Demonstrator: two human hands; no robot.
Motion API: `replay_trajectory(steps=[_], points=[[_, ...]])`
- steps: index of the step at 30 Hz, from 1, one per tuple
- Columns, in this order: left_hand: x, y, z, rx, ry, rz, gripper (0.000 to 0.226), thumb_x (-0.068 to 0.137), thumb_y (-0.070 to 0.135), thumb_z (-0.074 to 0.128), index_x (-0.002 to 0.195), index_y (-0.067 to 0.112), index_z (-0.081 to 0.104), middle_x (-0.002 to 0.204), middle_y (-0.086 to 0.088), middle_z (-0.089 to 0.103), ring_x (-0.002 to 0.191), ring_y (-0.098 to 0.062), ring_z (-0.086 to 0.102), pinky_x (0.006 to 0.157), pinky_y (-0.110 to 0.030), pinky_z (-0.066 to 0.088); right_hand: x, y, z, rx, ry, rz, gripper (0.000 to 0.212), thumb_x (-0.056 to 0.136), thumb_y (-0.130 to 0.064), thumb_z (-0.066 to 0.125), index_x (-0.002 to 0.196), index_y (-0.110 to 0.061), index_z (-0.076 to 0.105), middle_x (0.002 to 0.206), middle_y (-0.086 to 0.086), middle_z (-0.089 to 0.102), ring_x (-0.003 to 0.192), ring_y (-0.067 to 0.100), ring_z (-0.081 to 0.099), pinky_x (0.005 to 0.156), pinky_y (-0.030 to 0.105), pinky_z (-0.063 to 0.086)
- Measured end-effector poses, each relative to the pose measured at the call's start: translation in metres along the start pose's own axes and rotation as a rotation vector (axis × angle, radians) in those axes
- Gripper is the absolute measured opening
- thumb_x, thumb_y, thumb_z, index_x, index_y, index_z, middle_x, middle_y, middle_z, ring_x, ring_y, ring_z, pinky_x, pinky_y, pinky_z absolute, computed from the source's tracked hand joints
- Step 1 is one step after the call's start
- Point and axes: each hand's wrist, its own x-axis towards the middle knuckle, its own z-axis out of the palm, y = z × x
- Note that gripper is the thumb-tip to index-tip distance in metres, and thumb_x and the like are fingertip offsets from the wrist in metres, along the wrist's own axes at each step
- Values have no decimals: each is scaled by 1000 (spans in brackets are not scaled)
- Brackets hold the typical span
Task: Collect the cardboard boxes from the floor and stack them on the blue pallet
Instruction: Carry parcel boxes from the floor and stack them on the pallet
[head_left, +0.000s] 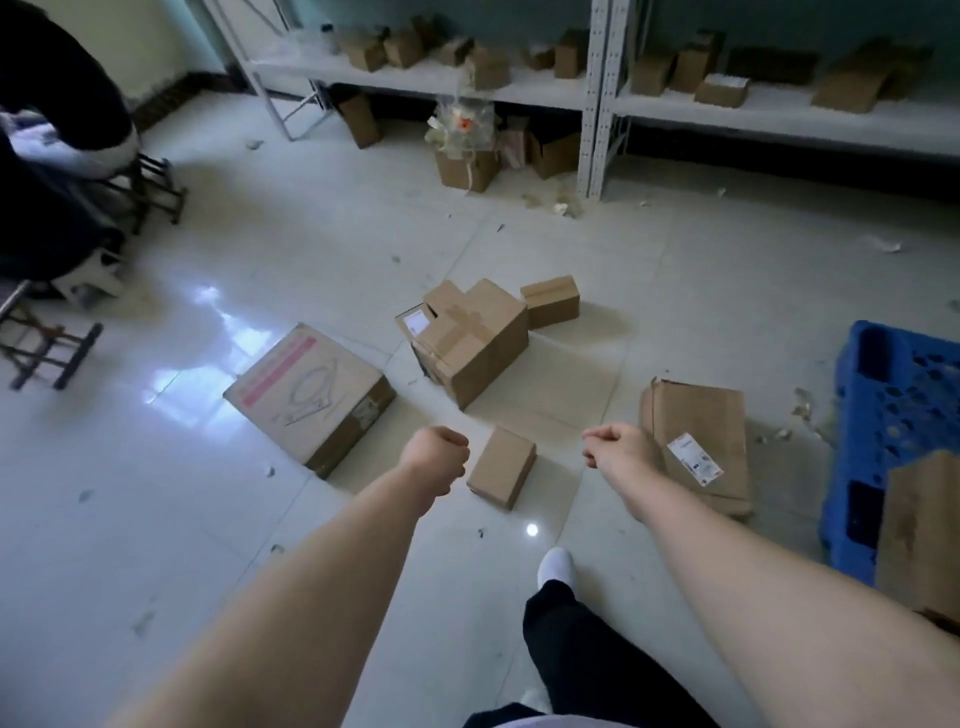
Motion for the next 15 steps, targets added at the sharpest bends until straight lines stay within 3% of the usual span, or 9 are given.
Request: replay_trajectory(steps=[4, 8, 15], points=[[21, 2, -25, -37, 52, -38, 24, 95, 11, 48, 114, 14, 62, 111, -11, 65, 90, -23, 61, 68, -31, 47, 23, -30, 36, -21, -54, -27, 17, 81, -18, 62, 66, -25, 65, 76, -2, 72, 83, 23, 70, 82, 33, 54], [34, 13, -52, -60, 80, -99, 24, 94, 15, 51, 115, 15, 62, 108, -10, 66, 102, -24, 66, 70, -30, 49, 39, -56, 62, -63, -133, -2, 18, 85, -15, 61, 70, -22, 64, 75, -2, 71, 83, 21, 69, 75, 28, 50], [68, 26, -91, -109, 172, -142, 21, 96, 13, 52, 115, 12, 60, 110, -13, 64, 91, -22, 62, 67, -30, 47, 73, -102, 90, -130, -186, -4, 17, 83, -15, 61, 69, -23, 65, 80, 0, 73, 84, 23, 69, 82, 34, 56]])
